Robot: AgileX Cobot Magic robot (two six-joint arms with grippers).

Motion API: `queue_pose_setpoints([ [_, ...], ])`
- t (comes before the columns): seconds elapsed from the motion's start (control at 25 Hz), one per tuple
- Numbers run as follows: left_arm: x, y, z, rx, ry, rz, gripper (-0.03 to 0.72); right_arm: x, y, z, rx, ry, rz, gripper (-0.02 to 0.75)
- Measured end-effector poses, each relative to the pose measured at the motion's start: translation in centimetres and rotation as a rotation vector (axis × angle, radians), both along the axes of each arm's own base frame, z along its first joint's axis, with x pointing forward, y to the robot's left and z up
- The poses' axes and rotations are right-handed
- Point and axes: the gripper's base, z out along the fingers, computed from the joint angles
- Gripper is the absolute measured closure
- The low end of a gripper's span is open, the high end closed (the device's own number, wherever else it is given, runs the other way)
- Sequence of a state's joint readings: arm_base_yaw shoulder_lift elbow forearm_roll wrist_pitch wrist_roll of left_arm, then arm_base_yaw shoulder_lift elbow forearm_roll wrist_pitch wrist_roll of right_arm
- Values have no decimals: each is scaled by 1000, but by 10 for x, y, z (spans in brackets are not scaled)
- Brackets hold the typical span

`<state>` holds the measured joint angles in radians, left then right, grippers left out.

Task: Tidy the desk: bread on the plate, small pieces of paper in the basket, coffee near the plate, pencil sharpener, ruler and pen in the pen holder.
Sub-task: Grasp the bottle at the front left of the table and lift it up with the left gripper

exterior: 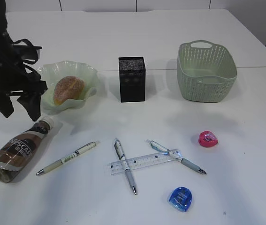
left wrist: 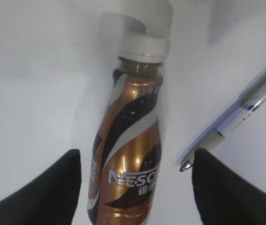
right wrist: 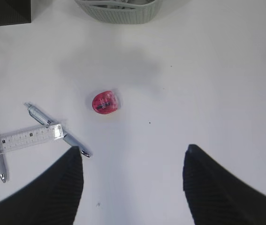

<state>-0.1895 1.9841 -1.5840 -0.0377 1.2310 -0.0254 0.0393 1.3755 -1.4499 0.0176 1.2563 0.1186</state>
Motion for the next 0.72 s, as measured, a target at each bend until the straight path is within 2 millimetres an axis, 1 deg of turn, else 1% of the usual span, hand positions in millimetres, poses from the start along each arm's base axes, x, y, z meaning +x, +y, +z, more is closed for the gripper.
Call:
queue_pose_setpoints([
  [0.24,4,0,-18,10,33,-1,166,0,0,0,2,0,0,216],
  [0.44,7,-8,-39,24,78,-19,166,0,0,0,3,0,0,216],
  [0.48,7,-10,-44,26,90,-24,166,0,0,0,3,0,0,200],
  [0.56,7,-14,-51,30,105,-33,166,0,0,0,3,0,0,210],
  [0.72,9,-12,-63,51,130,-40,165,0,0,0,3,0,0,215],
])
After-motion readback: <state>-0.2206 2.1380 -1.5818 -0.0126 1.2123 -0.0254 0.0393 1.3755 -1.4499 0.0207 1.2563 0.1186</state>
